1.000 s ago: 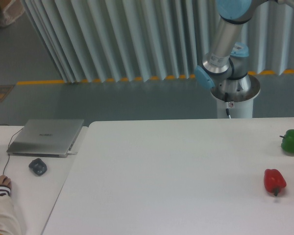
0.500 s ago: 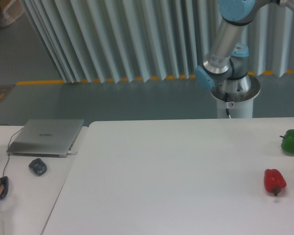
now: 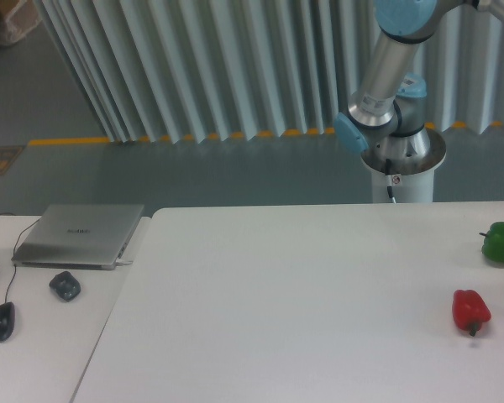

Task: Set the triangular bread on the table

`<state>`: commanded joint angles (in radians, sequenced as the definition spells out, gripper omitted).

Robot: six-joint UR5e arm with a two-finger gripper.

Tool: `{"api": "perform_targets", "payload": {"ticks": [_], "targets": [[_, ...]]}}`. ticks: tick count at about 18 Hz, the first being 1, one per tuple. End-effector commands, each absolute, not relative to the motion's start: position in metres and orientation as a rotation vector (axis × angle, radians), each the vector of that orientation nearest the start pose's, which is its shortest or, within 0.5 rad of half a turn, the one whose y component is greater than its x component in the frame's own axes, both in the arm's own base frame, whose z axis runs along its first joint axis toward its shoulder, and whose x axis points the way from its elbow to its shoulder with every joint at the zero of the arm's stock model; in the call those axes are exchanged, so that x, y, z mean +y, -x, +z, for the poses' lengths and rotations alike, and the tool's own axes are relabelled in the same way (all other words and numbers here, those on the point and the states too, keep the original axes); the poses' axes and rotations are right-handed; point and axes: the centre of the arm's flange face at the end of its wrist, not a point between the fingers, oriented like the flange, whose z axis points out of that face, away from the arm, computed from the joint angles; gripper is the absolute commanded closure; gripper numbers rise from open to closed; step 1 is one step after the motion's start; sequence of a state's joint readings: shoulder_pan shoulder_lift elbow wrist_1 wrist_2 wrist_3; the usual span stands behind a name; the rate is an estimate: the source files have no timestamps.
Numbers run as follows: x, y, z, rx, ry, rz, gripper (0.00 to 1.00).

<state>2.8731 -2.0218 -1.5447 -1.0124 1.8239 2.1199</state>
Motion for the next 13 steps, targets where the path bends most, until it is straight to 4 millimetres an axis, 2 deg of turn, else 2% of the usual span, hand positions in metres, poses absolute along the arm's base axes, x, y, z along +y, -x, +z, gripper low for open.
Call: {"api": "perform_targets", "payload": {"ticks": [2, 3, 6, 7, 8, 9, 10, 11, 13], "targets": [[0.278, 0.603, 0.299, 1.325, 3.138, 0.163, 0.06], [0.278, 0.603, 0.299, 1.328, 3.138, 0.162, 0.17], [0.278, 0.604, 0.3, 1.33, 3.138, 0.164, 0.28], [0.278, 0.604, 0.301, 1.328, 3.139, 0.167, 0.33], [0.278, 0.604, 0.301, 1.325, 3.14, 0.167, 0.44], [0.278, 0.604, 0.301, 1.328, 3.139, 0.167, 0.44], [0.279, 0.605, 0.305, 1.348, 3.131, 0.174, 0.2], [0.278, 0.606, 0.306, 1.349, 3.133, 0.176, 0.08], [0.277, 0.603, 0.317, 1.352, 3.132, 0.191, 0.01]]}}
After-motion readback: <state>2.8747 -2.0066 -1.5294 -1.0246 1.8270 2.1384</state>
